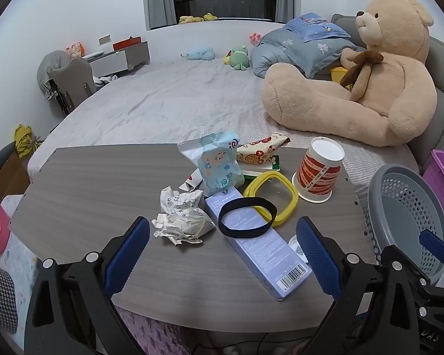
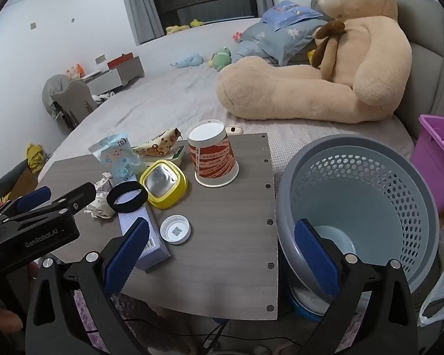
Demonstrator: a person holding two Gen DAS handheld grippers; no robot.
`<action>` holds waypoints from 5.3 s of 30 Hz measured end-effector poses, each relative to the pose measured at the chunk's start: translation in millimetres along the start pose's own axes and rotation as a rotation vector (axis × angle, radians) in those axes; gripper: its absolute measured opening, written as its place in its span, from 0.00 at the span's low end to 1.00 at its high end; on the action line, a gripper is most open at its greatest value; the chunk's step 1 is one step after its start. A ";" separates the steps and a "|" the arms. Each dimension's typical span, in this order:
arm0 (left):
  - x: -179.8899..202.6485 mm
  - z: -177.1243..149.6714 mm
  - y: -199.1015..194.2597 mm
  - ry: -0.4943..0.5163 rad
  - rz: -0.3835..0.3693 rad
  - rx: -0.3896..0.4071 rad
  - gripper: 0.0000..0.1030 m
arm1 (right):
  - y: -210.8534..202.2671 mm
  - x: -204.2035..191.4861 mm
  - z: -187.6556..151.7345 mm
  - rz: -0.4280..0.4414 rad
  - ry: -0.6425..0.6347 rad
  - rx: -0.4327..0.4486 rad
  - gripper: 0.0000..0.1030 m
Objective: Collect trash
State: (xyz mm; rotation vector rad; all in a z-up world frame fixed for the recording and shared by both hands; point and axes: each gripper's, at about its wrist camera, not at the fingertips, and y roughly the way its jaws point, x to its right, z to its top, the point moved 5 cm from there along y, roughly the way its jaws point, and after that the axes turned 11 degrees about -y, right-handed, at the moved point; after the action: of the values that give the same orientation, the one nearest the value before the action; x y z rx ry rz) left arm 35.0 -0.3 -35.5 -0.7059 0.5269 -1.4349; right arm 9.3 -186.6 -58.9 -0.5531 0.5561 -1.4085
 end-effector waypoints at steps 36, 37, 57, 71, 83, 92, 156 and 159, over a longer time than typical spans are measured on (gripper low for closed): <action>0.8 -6.3 -18.6 0.005 -0.001 0.021 0.92 | -16.5 -0.8 -0.1 0.001 0.001 0.021 0.94; 0.9 -6.5 -19.3 0.004 -0.001 0.022 0.92 | -17.2 -0.6 -0.2 0.001 0.001 0.022 0.94; -0.7 -9.0 -22.5 0.001 -0.007 0.028 0.92 | -23.0 -3.9 -1.4 0.000 -0.002 0.035 0.94; -2.9 -12.6 -27.7 -0.001 -0.010 0.034 0.92 | -24.6 -5.7 -2.2 0.002 -0.002 0.038 0.94; -3.8 -13.1 -28.7 -0.003 -0.010 0.034 0.92 | -29.6 -10.9 -5.3 0.003 -0.009 0.044 0.94; -5.8 -13.7 -31.3 -0.008 -0.012 0.031 0.92 | -30.4 -11.5 -5.5 0.007 -0.008 0.042 0.94; -138.8 -14.4 48.5 -0.189 0.082 -0.076 0.92 | 121.9 -139.5 31.7 0.124 -0.325 -0.144 0.52; -135.4 -15.6 46.7 -0.190 0.070 -0.081 0.92 | 118.5 -136.7 30.1 0.145 -0.310 -0.147 0.43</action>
State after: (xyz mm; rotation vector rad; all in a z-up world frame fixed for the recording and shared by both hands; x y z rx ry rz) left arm 45.5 132.1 -91.4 -0.8700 0.4588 -1.2716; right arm 106.8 -39.8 -109.5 -0.8165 0.4410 -1.1236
